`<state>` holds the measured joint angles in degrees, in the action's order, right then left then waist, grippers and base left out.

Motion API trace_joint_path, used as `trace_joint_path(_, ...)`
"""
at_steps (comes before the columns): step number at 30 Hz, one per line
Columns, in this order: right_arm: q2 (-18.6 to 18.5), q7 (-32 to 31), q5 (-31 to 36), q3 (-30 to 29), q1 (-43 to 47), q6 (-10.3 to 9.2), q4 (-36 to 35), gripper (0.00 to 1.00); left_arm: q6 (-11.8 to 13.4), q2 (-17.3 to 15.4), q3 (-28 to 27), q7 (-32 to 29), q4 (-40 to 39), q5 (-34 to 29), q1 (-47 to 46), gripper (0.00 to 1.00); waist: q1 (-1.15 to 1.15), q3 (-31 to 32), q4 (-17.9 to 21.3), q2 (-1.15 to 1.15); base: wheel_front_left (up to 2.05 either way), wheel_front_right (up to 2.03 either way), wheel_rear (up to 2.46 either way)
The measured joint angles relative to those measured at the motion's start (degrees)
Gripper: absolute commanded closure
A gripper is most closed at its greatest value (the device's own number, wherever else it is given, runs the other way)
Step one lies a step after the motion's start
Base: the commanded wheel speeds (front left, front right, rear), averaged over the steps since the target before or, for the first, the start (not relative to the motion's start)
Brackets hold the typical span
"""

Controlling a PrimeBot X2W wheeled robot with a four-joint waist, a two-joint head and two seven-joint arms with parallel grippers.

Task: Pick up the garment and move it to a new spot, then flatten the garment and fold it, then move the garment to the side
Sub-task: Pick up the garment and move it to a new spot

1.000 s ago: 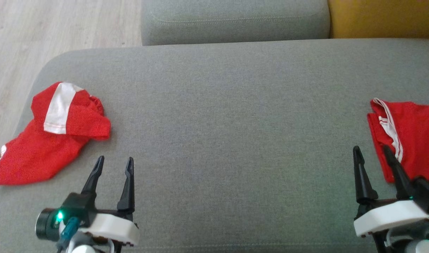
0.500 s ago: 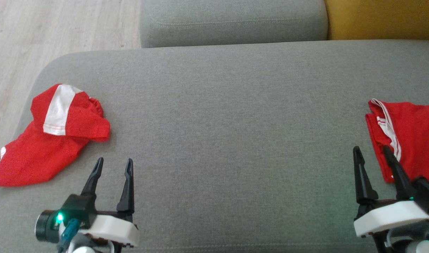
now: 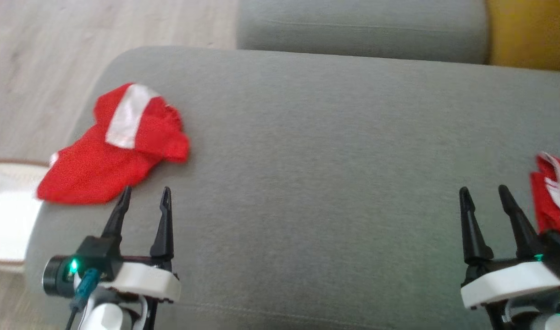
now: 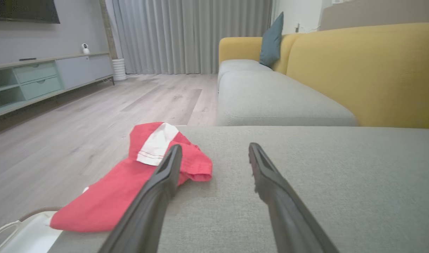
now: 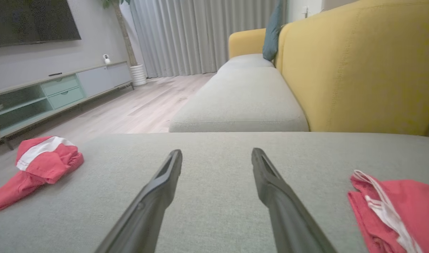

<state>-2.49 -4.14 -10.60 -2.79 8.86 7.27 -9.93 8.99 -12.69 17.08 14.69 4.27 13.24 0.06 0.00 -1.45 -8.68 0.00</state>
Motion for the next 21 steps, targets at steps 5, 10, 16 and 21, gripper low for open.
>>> trace_joint_path(5, 0.0, -0.4, 0.0, 0.7, -0.1, 0.00, -0.7, 0.00, 0.0, -0.1, -0.6, 0.0, 0.0, 0.0, -0.9, 0.00, 0.00, -0.4, -5.2, 0.00, 0.00, 0.00, 0.00)
trace_joint_path(10, 0.0, -0.5, -0.2, 1.4, -0.2, 0.00, -0.8, 0.00, 0.0, -0.3, -1.1, 0.0, 0.1, 0.0, -1.0, 0.00, 0.00, -0.6, -9.9, 0.00, 0.00, 0.00, 0.00)
trace_joint_path(16, 0.0, -0.7, -0.6, 2.1, -0.5, 0.00, -1.2, 0.00, -0.3, -0.3, -1.2, 0.0, -0.1, 0.0, -1.0, 0.00, 0.00, -0.9, -13.5, 0.00, 0.00, 0.00, 0.00)
trace_joint_path(21, 0.0, -1.0, -0.6, 2.1, -1.4, 0.00, -1.6, 0.00, -0.5, -0.3, -1.4, 0.0, -0.3, 0.0, -1.0, 0.00, 0.00, -2.0, -14.2, 0.00, 0.00, 0.00, 0.00)
